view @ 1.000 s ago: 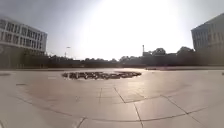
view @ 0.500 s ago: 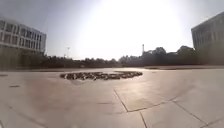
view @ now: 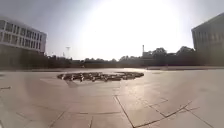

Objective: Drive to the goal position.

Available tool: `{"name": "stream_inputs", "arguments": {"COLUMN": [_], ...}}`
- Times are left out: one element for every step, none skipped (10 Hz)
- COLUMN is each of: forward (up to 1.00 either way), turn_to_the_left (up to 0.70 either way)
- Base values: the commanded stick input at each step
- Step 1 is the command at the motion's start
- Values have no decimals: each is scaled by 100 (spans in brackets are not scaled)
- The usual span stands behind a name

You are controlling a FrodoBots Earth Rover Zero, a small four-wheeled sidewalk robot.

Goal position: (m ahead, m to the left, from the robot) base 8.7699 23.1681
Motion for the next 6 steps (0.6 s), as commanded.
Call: {"name": "stream_inputs", "arguments": {"forward": [70,70,70,70,70,70], "turn_to_the_left": [4,18,35,35,35,35]}}
